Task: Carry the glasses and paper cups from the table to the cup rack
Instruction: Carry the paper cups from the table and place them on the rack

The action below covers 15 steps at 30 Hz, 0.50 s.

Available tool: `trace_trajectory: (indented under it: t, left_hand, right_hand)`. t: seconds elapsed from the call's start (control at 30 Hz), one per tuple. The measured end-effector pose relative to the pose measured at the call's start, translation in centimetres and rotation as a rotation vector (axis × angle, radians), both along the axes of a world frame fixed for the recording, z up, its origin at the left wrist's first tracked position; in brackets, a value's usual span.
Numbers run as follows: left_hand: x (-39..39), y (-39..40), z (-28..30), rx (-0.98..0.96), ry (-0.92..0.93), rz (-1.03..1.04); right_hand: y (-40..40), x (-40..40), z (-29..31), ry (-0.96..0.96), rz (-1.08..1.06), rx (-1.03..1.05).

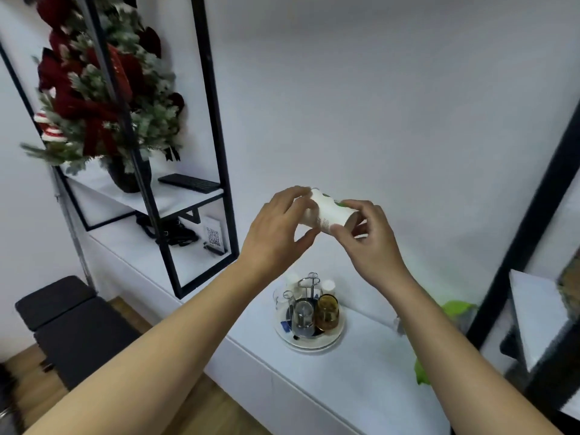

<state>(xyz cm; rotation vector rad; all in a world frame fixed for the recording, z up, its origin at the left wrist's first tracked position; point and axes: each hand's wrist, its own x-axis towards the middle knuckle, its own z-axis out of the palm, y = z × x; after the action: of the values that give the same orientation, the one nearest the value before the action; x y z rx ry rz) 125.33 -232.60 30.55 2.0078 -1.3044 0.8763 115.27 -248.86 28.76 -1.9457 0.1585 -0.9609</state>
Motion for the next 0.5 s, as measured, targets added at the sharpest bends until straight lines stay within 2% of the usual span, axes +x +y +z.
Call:
trace_trajectory:
  t: [0.23,0.5]
  left_hand:
    - [11.4,-7.1,0.6,0.083,0.054,-0.049]
    - [18.8,-13.1,-3.8,0.08,0.227,-0.097]
  right_hand:
    - [-6.4,11.1,0.8,0.01,0.029,-0.014]
    - [-11.8,19.8,-2.5,0.067,0.052,0.002]
